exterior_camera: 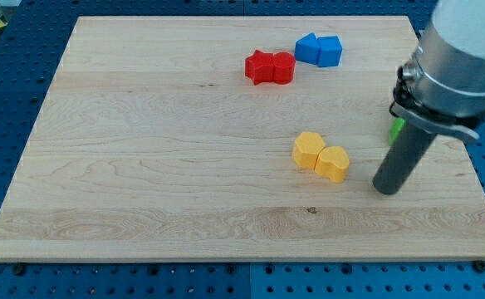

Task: Place the yellow heart at the center of the board

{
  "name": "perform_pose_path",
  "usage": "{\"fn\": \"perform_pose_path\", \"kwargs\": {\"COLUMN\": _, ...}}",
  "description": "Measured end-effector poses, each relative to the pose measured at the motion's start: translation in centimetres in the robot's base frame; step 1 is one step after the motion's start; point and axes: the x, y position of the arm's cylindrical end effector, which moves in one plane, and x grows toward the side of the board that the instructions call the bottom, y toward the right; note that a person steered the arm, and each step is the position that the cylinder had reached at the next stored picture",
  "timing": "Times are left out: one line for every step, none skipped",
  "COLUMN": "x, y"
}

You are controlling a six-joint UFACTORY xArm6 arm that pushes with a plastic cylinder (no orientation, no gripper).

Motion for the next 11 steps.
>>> {"fn": "perform_pose_path", "kwargs": {"x": -0.3, "y": -1.8}}
{"fn": "perform_pose_path", "kwargs": {"x": -0.4, "y": -6.3}}
{"fn": "perform_pose_path", "kwargs": {"x": -0.6, "y": -9.3}}
{"fn": "perform_pose_path", "kwargs": {"x": -0.6, "y": -9.9}}
{"fn": "perform_pose_path", "kwargs": {"x": -1.5, "y": -10.8}}
{"fn": "perform_pose_path", "kwargs": {"x": -4.3, "y": -12.9}}
{"fn": "perform_pose_path", "kwargs": {"x": -5.4, "y": -15.9}}
{"fn": "perform_pose_path", "kwargs": {"x": -5.7, "y": -19.5}}
{"fn": "perform_pose_path", "kwargs": {"x": -5.7, "y": -21.0}}
{"fn": "perform_pose_path", "kwargs": {"x": -7.1, "y": -22.3}}
{"fn": "perform_pose_path", "kwargs": {"x": -9.2, "y": -23.5}}
